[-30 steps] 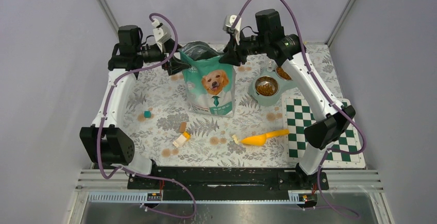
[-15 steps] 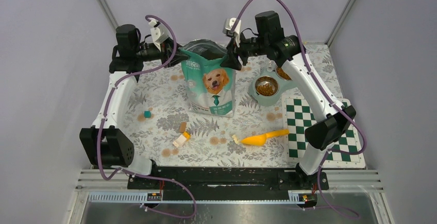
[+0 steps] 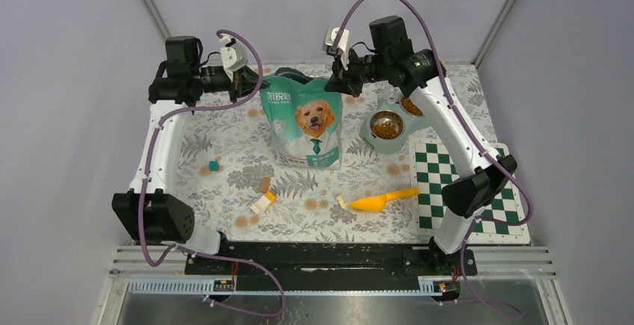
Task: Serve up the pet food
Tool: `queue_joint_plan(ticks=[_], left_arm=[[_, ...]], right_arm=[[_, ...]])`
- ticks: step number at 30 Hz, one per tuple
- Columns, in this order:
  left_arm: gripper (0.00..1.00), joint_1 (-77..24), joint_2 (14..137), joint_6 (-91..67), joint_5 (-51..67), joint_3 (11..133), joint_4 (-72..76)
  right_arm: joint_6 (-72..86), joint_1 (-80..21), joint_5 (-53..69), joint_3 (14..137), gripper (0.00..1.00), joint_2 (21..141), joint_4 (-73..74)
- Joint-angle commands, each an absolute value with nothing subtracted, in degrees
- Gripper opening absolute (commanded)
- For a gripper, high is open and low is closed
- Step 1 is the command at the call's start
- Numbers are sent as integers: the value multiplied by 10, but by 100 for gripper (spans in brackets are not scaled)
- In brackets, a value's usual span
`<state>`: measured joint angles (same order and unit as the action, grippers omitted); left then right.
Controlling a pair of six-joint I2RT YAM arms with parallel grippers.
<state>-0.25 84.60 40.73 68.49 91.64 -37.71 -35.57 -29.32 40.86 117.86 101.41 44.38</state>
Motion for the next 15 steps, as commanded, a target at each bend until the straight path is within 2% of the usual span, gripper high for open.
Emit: queue_joint_plan(ticks=[1,8,15], left_arm=[[0,-2,815,483,628,949,-450],[0,-2,788,549,457,999,-515],[0,-11,754,564,390,994,-487]], right_arm=[[-365,-290,343,1252,0,989,425],[-378,-290,223,1332,0,984,393],[-376,-290,180,1320,0,962,338]])
